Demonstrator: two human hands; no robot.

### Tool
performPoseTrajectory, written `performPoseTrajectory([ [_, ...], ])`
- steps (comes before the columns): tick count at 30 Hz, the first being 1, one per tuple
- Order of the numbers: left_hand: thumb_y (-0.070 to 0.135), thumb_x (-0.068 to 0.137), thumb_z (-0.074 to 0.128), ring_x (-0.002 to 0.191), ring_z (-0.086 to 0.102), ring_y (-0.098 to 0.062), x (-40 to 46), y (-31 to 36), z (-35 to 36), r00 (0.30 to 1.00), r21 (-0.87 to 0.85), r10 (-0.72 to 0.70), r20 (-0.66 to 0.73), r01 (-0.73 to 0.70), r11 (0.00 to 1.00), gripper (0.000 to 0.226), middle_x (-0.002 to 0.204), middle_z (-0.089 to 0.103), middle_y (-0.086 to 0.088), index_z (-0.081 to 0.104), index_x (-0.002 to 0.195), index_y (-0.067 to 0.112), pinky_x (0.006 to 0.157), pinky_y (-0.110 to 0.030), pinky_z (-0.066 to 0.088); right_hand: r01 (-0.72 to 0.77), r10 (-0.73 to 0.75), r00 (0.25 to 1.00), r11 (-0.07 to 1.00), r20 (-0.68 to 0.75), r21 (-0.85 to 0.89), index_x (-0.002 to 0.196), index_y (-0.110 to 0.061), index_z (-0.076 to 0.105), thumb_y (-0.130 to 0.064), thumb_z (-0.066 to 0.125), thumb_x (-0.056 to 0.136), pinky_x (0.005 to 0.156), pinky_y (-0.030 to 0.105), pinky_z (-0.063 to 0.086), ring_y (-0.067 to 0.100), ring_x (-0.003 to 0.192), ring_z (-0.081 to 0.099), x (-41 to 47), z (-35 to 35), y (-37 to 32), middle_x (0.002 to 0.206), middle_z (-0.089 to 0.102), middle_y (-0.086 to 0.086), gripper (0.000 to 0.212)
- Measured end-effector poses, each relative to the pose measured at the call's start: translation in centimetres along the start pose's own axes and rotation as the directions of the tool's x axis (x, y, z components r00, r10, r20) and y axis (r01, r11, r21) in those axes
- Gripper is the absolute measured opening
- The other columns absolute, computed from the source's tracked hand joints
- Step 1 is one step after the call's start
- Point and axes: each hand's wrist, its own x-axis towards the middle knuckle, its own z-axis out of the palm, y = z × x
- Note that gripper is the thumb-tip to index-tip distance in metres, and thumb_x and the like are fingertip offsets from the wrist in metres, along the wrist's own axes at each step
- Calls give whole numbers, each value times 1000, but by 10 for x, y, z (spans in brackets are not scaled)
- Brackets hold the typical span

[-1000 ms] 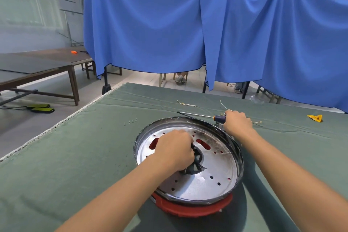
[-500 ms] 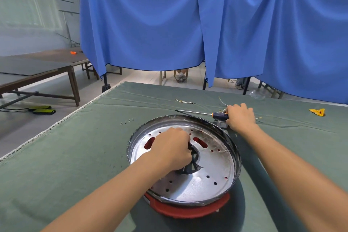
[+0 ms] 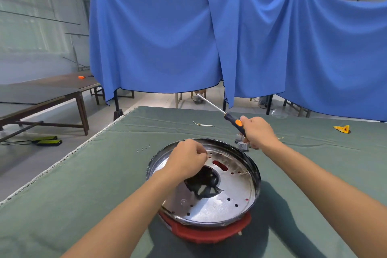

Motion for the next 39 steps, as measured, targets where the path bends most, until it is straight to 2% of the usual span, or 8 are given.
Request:
performPoseTrajectory([
  [7,7,85,54,89,65,-20,15,-55,-67,876,-257,-215,-432,109,960,22,92,72,-4,72,96,12,84,-32,51,-120,50,977,931,205,345,78,-8,61,-39,67,85,36,18,28,12,46,42,-34,12,-27,69,58,3,32],
  [14,17,87,58,110,58,-30,21,-157,-37,760,-250,-541,-360,481,841,27,114,68,-7,68,111,12,93,-42,48,-81,10,975,947,224,311,78,-7,61,-32,68,85,36,17,30,11,41,43,-39,37,-37,64,58,1,26],
  [19,26,90,58,119,51,-31,32,-173,-23,766,-28,-517,-382,549,835,33,123,61,-8,62,121,15,91,-41,44,-26,-36,980,953,197,303,74,-9,61,-31,68,85,34,14,31,9,35,42,-34,47,-40,61,58,1,26],
  [24,24,89,58,100,59,-32,40,-177,-21,780,103,-468,-415,552,828,16,107,65,-9,73,93,19,79,-38,47,6,-60,981,959,185,282,71,-11,59,-30,69,85,35,14,33,8,33,42,-31,53,-38,58,59,-1,25],
  [31,18,81,59,88,63,-30,33,-174,-28,713,-181,-569,-410,548,817,15,88,71,-3,73,77,21,69,-28,41,56,-107,977,963,183,262,75,-13,61,-29,69,84,37,17,34,9,35,43,-38,52,-35,61,62,1,20],
  [33,10,82,59,72,63,-27,28,-168,-34,692,-619,-656,-302,381,687,16,79,69,-7,69,70,16,58,-24,46,94,-132,976,972,171,216,77,-13,62,-31,70,83,40,19,36,9,38,45,-42,52,-34,62,62,1,21],
  [35,3,85,55,52,60,-21,20,-156,-44,698,-935,-709,-101,177,307,17,66,68,-11,61,70,6,41,-20,47,144,-171,972,976,162,164,79,-14,62,-35,71,82,43,20,37,8,42,47,-47,53,-34,63,63,0,23],
  [39,2,91,49,61,69,-21,0,-138,-58,796,-987,-595,113,20,-160,17,62,70,-11,56,75,2,49,-27,57,226,-248,954,964,166,139,77,-16,66,-48,69,80,47,28,44,11,44,50,-63,55,-37,57,65,-2,32],
])
